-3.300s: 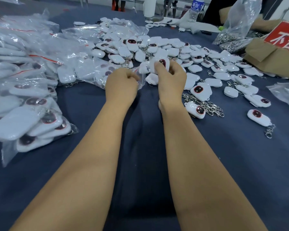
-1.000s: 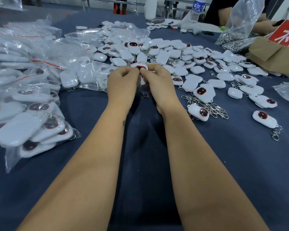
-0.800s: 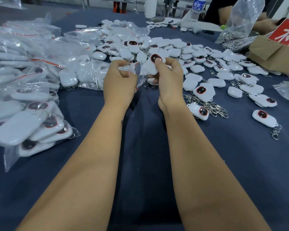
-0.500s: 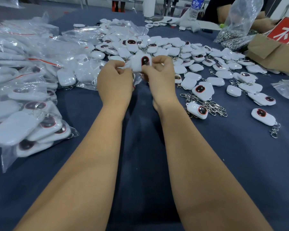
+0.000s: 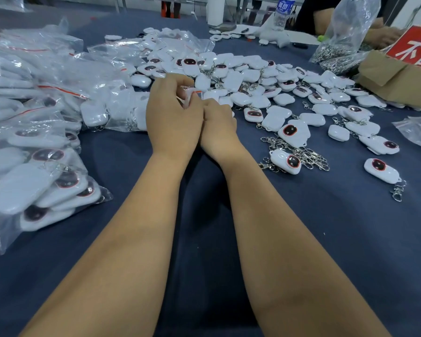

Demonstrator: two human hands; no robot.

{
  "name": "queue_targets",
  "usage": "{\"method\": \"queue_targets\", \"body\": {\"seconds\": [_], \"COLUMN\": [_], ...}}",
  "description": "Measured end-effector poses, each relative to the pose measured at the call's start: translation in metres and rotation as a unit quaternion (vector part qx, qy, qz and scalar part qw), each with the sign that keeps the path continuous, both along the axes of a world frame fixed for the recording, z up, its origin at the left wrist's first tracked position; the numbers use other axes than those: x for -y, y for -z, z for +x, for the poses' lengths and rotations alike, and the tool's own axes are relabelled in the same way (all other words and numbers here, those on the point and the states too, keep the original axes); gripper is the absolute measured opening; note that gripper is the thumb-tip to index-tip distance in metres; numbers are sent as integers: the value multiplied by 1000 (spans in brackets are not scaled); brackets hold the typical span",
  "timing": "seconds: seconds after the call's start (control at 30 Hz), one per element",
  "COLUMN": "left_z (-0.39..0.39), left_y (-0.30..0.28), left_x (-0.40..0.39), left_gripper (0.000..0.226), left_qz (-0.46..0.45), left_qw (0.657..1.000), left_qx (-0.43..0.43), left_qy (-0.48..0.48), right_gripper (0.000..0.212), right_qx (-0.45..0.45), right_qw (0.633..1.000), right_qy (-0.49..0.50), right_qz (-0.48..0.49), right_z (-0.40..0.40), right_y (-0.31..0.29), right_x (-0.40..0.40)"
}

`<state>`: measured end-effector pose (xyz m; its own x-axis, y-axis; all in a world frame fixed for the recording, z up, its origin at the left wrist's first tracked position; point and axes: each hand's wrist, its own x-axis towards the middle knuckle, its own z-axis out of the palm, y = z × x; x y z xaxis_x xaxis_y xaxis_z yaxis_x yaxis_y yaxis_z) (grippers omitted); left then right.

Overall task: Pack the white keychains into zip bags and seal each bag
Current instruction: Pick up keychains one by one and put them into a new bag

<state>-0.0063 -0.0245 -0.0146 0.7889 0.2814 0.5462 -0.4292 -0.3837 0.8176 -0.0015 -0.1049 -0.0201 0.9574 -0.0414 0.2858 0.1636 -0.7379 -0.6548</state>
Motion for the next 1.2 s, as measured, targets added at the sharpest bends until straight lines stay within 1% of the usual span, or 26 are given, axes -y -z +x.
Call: {"method": "queue_targets", "body": {"seconds": [0.07,0.1,0.13,0.2,0.23,0.27,0.3,0.33,0.4,0.47,0.53,0.6,0.63,0.67,0.7,0.77,0.83,0.9,0.93,1.0,1.07,1.13,1.2], "left_z": [1,2,3,4,4,4,4,5,6,8,9,8,7,7,6,5,5,6,7,9,11,11,9], "left_y": [1,2,3,6,8,9,9,9,10,11,11,9,8,7,5,3,1,1,1,3,6,6,6], "left_x": [1,0,-1,-3,-3,-3,-3,-3,-4,-7,-9,-10,-10,-10,-10,-11,-11,-10,-9,-9,-9,-9,-8], "left_gripper": [16,15,17,19,17,13,12,13,20,22,23,17,14,14,16,25,32,36,37,39,39,39,37], "left_qz": [24,27,26,28,39,53,71,90,128,150,136,92,61,22,-19,-94,-132,-128,-125,-120,-102,-83,-61], "left_qw": [999,998,995,988,984,983,982,981,978,975,975,980,984,986,988,988,987,986,984,980,979,979,979], "left_qx": [-31,-56,-85,-140,-158,-167,-169,-168,-163,-164,-174,-170,-165,-159,-150,-120,-92,-99,-113,-144,-164,-175,-177], "left_qy": [18,32,46,65,68,63,51,35,4,-20,-35,-41,-40,-38,-34,-14,20,42,50,63,68,70,75], "right_gripper": [17,19,21,19,25,36,45,49,45,44,44,40,34,27,22,36,39,32,26,15,11,8,6], "right_qx": [18,40,61,87,80,56,21,-12,-45,-40,-29,-26,-22,-15,-11,-2,3,-11,-23,-47,-60,-66,-70], "right_qw": [1000,999,997,991,990,991,992,991,989,988,987,985,987,991,994,982,960,937,918,867,816,786,773], "right_qy": [7,15,33,85,108,121,125,123,113,113,119,119,116,115,113,119,123,110,100,76,49,32,22], "right_qz": [11,18,28,49,41,20,-9,-39,-86,-98,-107,-119,-105,-66,-4,147,251,332,383,490,573,614,631], "right_z": [0,-1,-3,-4,-4,-4,-4,-4,-2,-2,-2,-1,0,1,1,3,3,2,2,2,1,1,0], "right_y": [-1,-2,-4,-7,-7,-6,-5,-4,-2,-1,0,1,1,0,-1,-3,-6,-9,-10,-14,-17,-18,-17], "right_x": [1,0,0,4,7,11,14,16,17,16,16,18,18,18,18,19,21,22,21,21,21,22,23]}}
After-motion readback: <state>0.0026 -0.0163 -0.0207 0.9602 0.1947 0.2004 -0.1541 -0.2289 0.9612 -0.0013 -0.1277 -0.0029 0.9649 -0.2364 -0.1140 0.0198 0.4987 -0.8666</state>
